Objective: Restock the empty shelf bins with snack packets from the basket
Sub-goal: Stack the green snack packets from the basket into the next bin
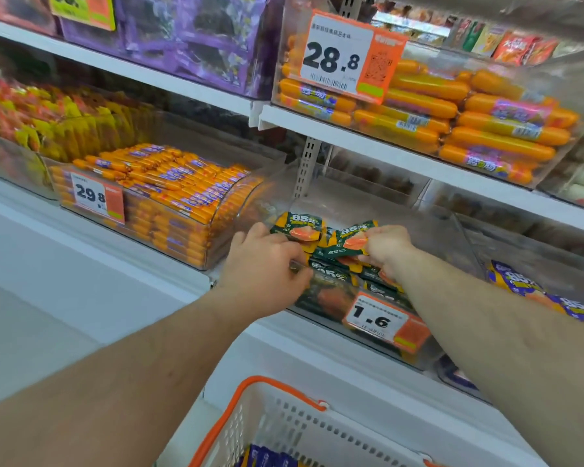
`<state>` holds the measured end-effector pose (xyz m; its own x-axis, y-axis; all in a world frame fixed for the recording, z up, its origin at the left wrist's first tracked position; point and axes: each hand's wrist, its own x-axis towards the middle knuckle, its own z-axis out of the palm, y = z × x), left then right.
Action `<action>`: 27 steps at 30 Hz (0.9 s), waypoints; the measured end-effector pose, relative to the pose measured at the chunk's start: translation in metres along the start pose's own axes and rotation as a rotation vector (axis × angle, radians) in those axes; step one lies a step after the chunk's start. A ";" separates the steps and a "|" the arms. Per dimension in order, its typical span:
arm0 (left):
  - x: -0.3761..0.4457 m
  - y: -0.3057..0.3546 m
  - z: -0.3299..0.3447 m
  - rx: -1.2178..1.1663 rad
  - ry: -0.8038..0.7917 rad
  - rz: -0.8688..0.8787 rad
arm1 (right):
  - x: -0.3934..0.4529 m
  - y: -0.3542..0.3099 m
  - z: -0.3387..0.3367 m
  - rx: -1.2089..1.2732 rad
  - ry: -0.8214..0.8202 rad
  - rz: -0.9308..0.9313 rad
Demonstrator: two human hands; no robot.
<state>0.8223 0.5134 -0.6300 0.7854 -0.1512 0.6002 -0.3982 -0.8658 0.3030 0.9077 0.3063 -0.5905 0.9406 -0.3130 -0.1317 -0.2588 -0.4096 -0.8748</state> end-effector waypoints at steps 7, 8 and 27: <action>-0.002 -0.005 0.007 0.039 0.064 0.065 | 0.016 0.013 0.020 -0.633 -0.030 -0.038; -0.002 -0.005 0.008 0.045 0.079 0.068 | 0.015 0.012 0.020 -0.701 -0.019 -0.067; -0.029 0.027 0.005 -0.193 -0.723 0.179 | -0.083 0.017 0.005 -0.701 0.411 -0.916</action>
<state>0.7911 0.4918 -0.6422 0.7891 -0.6130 0.0391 -0.5721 -0.7102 0.4103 0.8259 0.3299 -0.5968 0.7308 0.1377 0.6686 0.2804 -0.9535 -0.1101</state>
